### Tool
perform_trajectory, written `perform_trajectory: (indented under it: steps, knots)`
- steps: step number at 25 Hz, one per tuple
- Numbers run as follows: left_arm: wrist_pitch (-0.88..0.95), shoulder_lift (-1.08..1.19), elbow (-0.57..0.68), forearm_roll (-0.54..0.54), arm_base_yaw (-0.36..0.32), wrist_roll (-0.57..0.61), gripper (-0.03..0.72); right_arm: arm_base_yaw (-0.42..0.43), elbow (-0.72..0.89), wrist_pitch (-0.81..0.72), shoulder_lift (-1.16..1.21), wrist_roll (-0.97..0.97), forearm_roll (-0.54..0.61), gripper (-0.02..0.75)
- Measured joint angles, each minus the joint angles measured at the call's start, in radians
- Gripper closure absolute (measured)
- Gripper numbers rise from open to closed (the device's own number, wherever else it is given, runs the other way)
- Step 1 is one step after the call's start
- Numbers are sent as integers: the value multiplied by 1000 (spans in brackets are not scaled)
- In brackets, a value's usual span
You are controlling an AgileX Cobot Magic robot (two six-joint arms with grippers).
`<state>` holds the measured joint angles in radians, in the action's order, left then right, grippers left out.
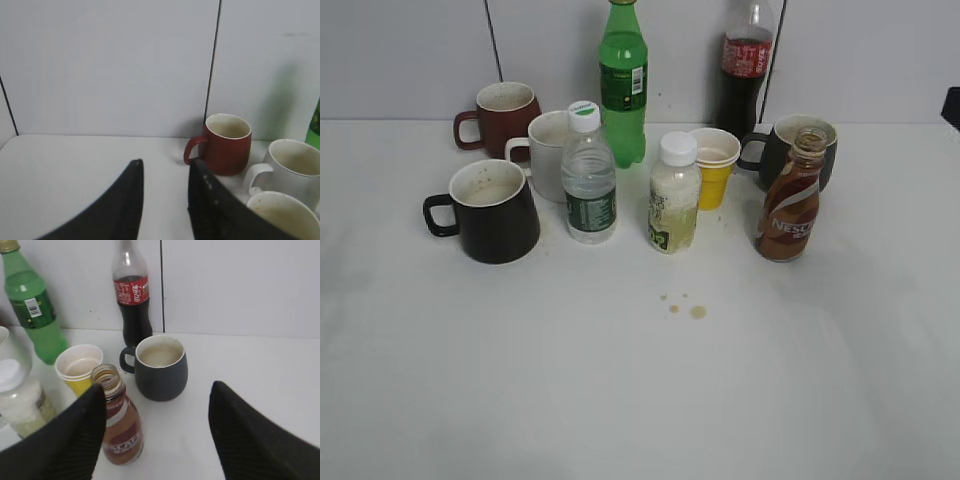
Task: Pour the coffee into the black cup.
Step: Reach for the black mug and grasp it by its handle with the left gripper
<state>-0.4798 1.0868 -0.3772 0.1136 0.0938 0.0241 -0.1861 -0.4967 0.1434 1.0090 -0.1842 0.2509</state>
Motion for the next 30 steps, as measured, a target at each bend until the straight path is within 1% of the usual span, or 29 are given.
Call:
perform_trajectory:
  steps: [2, 4, 7, 9, 14, 16, 19, 23, 26, 30]
  knots:
    - [-76, 80, 0, -1, 0, -24, 447, 0, 0, 116, 95, 10, -6, 256]
    - [-141, 161, 0, -17, 1, -33, 447, 0, 0, 189, 161, 20, -30, 256]
    - [-235, 271, 2, -78, 1, -36, 447, -17, 0, 240, 223, 62, -109, 256]
    - [-317, 340, 19, -129, 1, -38, 447, -49, 9, 283, 250, 78, -160, 256]
    - [-631, 527, 84, -181, 1, -39, 447, -110, 91, 418, 281, 85, -194, 256]
    - [-696, 600, 91, -222, 1, -39, 447, -115, 138, 495, 291, 85, -201, 256]
    - [-714, 694, 91, -270, 1, -39, 447, -116, 190, 580, 311, 85, -204, 256]
    - [-721, 744, 85, -278, 1, -39, 447, -116, 209, 656, 369, 86, -206, 256]
    - [-726, 781, 52, -279, 1, -39, 443, -116, 209, 724, 436, 86, -207, 256]
    - [-728, 863, -5, -287, 1, -39, 408, -116, 210, 834, 525, 86, -207, 256]
